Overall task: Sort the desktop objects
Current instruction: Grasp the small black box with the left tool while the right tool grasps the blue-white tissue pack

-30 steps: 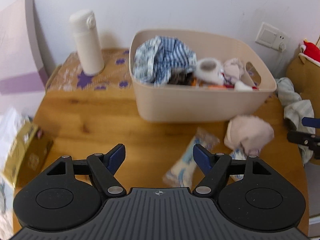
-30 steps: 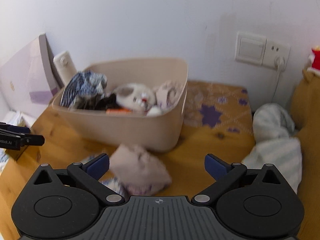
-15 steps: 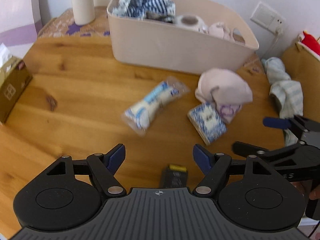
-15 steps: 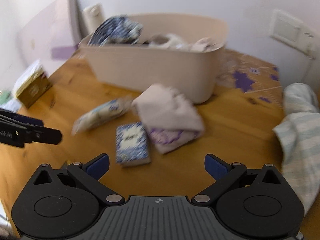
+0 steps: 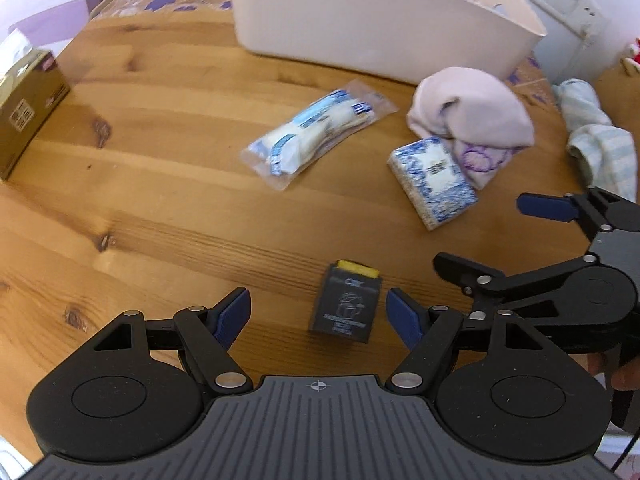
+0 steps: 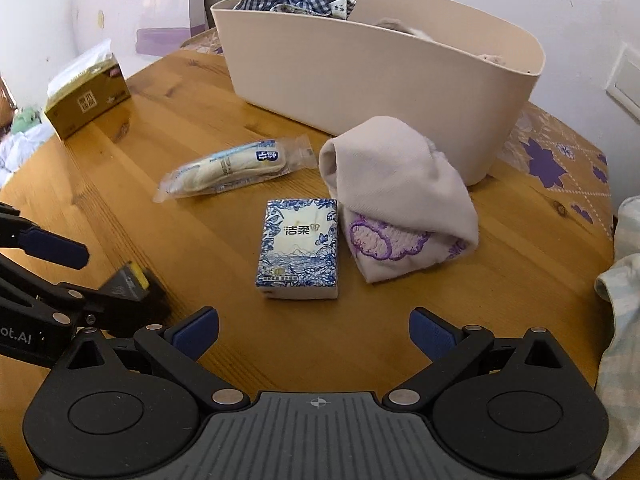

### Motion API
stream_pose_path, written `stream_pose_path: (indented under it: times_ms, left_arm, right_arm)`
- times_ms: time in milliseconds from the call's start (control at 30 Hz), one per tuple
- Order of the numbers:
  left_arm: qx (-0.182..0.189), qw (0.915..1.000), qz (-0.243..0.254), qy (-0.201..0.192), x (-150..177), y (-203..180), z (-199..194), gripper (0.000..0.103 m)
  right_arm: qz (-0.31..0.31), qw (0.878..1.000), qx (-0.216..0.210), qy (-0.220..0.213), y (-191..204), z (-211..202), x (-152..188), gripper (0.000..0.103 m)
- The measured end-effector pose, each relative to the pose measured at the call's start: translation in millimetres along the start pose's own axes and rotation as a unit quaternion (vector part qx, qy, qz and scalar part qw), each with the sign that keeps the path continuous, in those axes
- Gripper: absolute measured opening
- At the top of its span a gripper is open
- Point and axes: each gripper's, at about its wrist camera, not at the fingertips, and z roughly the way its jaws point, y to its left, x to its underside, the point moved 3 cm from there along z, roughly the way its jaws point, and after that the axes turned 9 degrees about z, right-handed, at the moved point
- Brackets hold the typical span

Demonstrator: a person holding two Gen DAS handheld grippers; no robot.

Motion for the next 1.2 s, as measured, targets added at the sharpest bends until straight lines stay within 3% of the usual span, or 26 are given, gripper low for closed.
stream_pose_path:
  times_ms: [300, 400, 467, 800, 833, 1000, 1200]
  left_arm:
    - [-0.016, 0.9997, -0.021, 0.000, 0.5, 13.8, 8.5, 0.076]
    - [-0.016, 0.9996, -0.023, 0.004, 1.5, 18.2, 11.2, 0.073]
    - [-0.008, 0.9995, -0.029, 0.009, 2.6, 21.0, 13.4, 0.061]
    - [0.002, 1.0000, 0.008, 0.002, 3.6, 15.6, 11.5, 0.038]
    - [0.007, 0.9999, 0.012, 0.003, 3.5, 15.5, 11.4, 0.035]
    - [0.008, 0.9997, 0.021, 0.004, 4.1, 18.5, 9.1, 0.033]
    - [0.013, 0.9993, 0.035, 0.004, 5.2, 22.1, 4.8, 0.032]
  right_arm:
    - [-0.008, 1.000, 0.001, -0.006, 2.7, 10.4, -6.0, 0.103]
    - [-0.002, 1.000, -0.004, -0.005, 5.3, 14.0, -8.1, 0.099]
    - [0.007, 1.000, -0.006, -0.005, 7.7, 15.9, -9.0, 0.094]
    - [0.038, 0.999, 0.005, -0.011, 17.8, 23.9, -14.5, 0.085]
    - [0.045, 0.999, 0.006, -0.012, 16.9, 23.7, -15.6, 0.082]
    - [0.044, 0.999, 0.028, -0.011, 16.9, 22.7, -20.7, 0.047]
    - [0.048, 0.999, 0.023, 0.006, 15.7, 18.5, -19.1, 0.045]
